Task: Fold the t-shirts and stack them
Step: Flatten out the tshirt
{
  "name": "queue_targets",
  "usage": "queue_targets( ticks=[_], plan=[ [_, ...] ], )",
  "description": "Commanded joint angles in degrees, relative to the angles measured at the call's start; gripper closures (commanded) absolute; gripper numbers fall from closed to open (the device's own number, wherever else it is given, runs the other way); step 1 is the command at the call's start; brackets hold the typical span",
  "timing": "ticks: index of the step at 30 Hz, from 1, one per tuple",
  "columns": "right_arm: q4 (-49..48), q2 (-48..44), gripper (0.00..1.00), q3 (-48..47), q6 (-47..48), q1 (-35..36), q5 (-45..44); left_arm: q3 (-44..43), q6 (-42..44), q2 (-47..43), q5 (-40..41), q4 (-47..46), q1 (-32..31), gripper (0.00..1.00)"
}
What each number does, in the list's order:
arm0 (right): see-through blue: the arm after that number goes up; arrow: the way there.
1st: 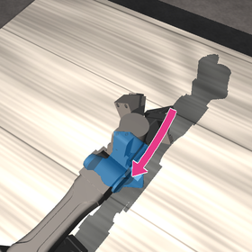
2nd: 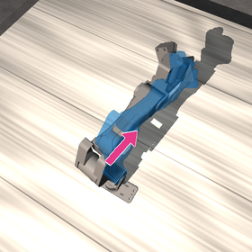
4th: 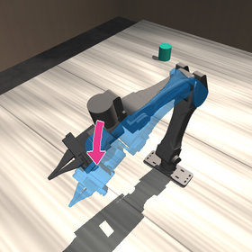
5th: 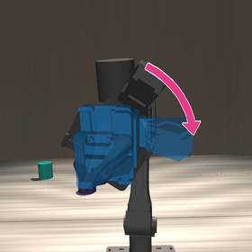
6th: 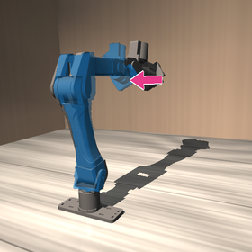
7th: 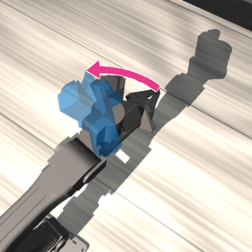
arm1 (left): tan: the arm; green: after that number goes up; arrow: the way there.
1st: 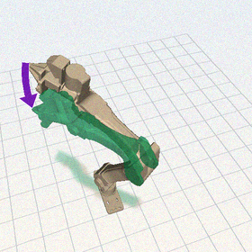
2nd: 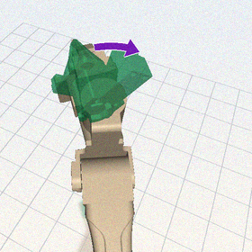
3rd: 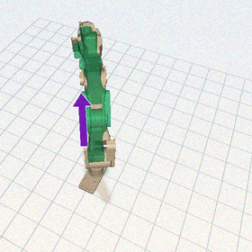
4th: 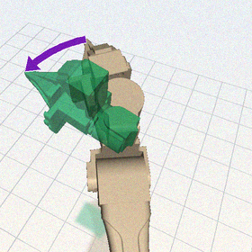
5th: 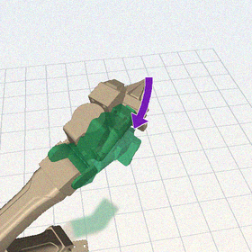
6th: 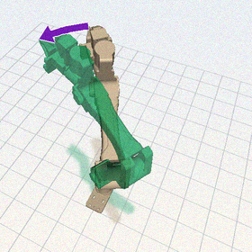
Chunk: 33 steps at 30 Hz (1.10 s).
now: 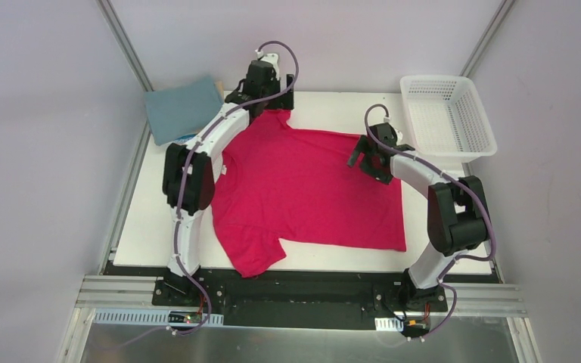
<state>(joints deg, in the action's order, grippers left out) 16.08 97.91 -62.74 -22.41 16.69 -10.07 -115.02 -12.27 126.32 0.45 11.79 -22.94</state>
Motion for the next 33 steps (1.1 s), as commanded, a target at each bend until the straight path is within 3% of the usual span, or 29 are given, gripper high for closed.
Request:
queue_targets(
  ticks=[1, 5, 9, 17, 25, 28, 33],
  plan=[
    [0.83, -3.57, 0.0, -0.88, 1.05, 1.39, 0.03, 11.04, -4.85, -9.14, 6.01, 0.72, 2.92, 0.01],
    [0.43, -1.33, 0.0, -1.74, 0.86, 2.83, 1.18, 19.93, -12.46, -10.28, -2.7, 0.45, 6.97, 0.01],
    [1.16, -0.41, 0.01, -0.18, -0.41, 3.51, 1.06, 27.9, -14.7, -11.61, -4.37, 0.04, 7.29, 0.01],
    [3.25, -3.08, 0.0, 7.52, -3.68, 3.79, 2.02, 46.2, -19.89, -19.27, 4.44, -0.46, 7.32, 0.01],
    [6.45, -11.33, 0.01, 16.67, -5.37, 3.98, 4.25, 65.26, -28.85, -37.41, 9.86, 5.36, 7.29, 0.01],
    [6.56, -13.66, 0.0, 15.79, -5.01, 4.33, 5.87, 67.32, -28.44, -42.35, 8.59, 5.61, 7.21, 0.01],
    [6.88, -14.61, 0.01, 9.48, -3.25, 4.49, 4.82, 59.89, -24.87, -44.02, 6.89, 5.55, 6.21, 0.01]
  ],
)
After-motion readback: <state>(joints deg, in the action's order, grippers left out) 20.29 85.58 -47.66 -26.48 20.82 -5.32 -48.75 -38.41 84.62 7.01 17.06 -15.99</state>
